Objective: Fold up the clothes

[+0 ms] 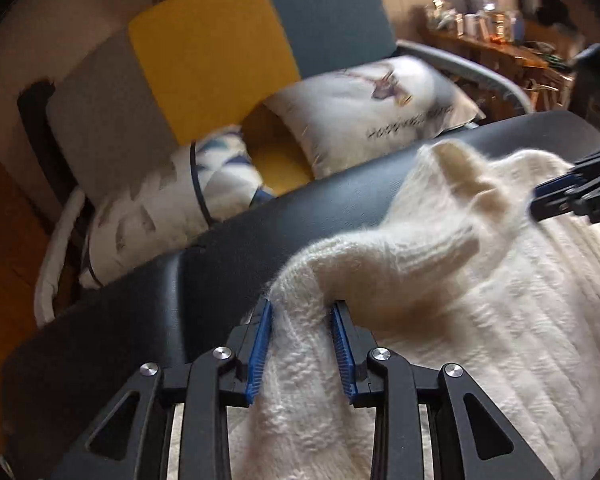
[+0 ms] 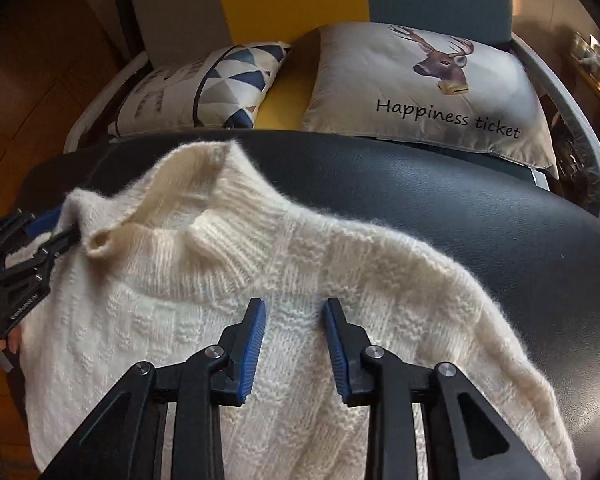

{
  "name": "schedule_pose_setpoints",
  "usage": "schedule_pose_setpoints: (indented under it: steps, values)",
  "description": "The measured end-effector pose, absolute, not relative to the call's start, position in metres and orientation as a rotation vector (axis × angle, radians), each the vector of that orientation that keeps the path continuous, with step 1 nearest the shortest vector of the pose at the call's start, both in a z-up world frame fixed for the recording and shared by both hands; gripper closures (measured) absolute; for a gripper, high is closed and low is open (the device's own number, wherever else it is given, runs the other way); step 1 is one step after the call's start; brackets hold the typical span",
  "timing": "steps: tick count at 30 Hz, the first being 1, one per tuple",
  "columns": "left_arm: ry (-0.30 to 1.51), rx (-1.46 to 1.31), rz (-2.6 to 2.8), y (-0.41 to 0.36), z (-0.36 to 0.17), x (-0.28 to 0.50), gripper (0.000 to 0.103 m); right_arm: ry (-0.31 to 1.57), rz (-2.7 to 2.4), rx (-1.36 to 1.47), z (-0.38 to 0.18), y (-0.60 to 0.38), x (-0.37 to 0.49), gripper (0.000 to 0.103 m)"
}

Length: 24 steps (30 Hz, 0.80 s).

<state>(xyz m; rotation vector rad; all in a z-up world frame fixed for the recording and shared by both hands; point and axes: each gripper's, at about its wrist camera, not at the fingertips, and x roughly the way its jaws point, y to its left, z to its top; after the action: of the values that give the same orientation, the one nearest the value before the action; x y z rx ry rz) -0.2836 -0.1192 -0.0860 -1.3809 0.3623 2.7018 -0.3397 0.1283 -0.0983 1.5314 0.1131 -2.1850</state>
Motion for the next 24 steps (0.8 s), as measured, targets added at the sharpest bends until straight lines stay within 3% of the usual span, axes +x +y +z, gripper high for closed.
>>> schedule_pose_setpoints:
  steps: [2, 7, 9, 14, 18, 24]
  values:
    - [0.216, -1.439, 2.713, -0.134, -0.091, -0.3, 0.06, 0.078, -2.215, 1.527, -0.098, 0.141, -0.34, 0.078]
    - [-0.336, -1.45, 2.636, -0.168, -0.083, -0.321, 0.061, -0.021, -2.232, 1.505, -0.096, 0.164, -0.332, 0.08]
    - [-0.379, -1.378, 2.643, -0.175, -0.07, -0.32, 0.061, -0.013, -2.211, 1.5, -0.092, 0.164, -0.329, 0.077]
    - [0.071, -1.209, 2.609, -0.139, -0.043, -0.321, 0.055, 0.063, -2.157, 1.347, -0.066, 0.148, -0.324, 0.074]
    - [0.339, -1.199, 2.455, -0.102, -0.055, -0.334, 0.053, 0.208, -2.129, 1.314, -0.062, 0.119, -0.344, 0.072]
    - [0.406, -1.298, 2.328, -0.08, -0.093, -0.365, 0.051, 0.435, -2.075, 1.369, -0.087, 0.076, -0.377, 0.071]
